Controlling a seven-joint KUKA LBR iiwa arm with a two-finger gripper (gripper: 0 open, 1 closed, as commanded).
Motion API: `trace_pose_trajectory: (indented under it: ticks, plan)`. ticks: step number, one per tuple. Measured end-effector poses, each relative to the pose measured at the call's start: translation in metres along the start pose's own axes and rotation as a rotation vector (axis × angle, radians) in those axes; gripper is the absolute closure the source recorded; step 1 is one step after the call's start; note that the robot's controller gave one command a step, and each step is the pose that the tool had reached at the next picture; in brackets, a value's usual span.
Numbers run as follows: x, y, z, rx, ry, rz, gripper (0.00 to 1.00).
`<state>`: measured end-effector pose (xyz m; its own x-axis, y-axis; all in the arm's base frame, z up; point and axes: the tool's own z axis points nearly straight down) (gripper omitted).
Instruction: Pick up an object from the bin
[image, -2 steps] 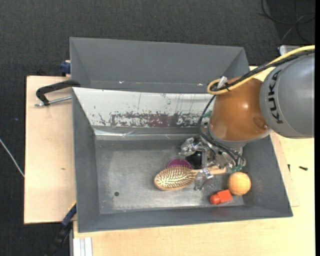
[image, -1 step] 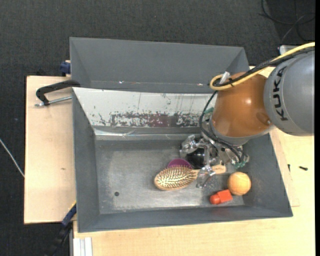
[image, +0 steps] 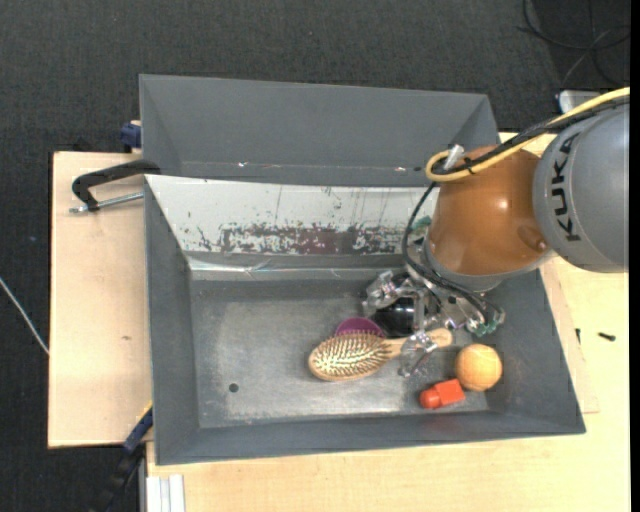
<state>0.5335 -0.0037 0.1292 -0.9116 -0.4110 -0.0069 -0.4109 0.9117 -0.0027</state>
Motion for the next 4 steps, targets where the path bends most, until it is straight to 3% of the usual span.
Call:
trace_pose_trajectory:
  ticks: [1,3,4]
  plan:
    - [-0.004,0.002,0.049,0.002,0.021,-0.33,1.0]
    - [-0.002,0.003,0.047,-0.001,0.021,-0.329,1.0]
    - [-0.002,0.007,0.03,-0.006,0.011,-0.329,1.0]
